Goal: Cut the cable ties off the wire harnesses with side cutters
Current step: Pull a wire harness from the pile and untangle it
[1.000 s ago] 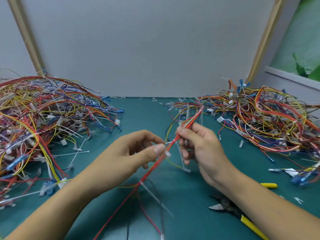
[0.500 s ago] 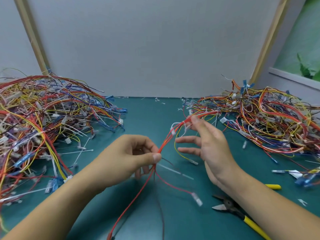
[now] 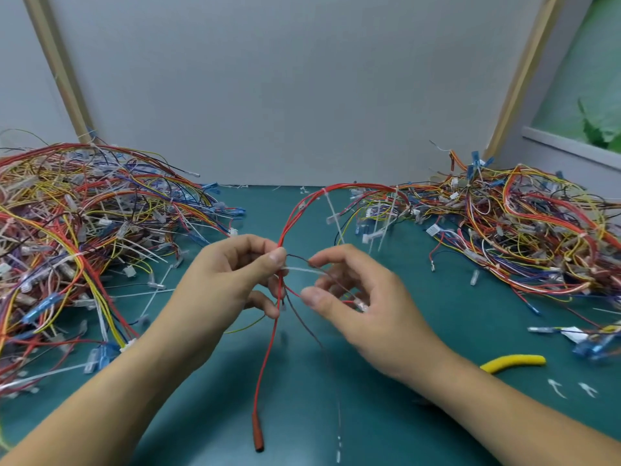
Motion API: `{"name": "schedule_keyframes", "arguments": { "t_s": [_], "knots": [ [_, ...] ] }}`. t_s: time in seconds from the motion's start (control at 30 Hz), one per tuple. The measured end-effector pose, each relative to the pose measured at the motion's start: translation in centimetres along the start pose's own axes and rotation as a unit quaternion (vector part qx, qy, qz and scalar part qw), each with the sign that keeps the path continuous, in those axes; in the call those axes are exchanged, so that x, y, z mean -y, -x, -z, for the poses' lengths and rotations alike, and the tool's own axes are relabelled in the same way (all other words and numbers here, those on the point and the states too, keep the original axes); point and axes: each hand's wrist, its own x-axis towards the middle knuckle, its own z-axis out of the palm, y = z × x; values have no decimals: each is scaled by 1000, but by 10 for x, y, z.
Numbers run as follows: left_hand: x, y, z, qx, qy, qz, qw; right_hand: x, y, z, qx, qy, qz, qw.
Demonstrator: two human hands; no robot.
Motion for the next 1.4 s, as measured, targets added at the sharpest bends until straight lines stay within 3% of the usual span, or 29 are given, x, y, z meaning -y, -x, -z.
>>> {"name": "schedule_keyframes", "arguments": {
  "t_s": [0.3,0.5,0.63,0.8,1.0,1.27,1.4],
  "knots": [
    [1,3,-1,145,-3,25,989,-8,-7,9,-41,-25,-27,998],
    [-1,2,0,59,15,-12,998,-3,-4,11,-40,196,60,978],
    [1,1,-3,30,-1,-16,999,4,-1,8,-40,198,110,973],
    [8,3,-9,59,-49,-8,997,6,-1,7,6,142,79,987],
    [12,2,-10,19,-76,-2,997,8,-5,7,43,153,94,983],
    [10,-2,5,98,-213,22,972,-3,-3,9,44,169,78,982],
    [13,-4,6,88,-219,32,971,-6,-6,9,35,219,97,970]
  ]
}}
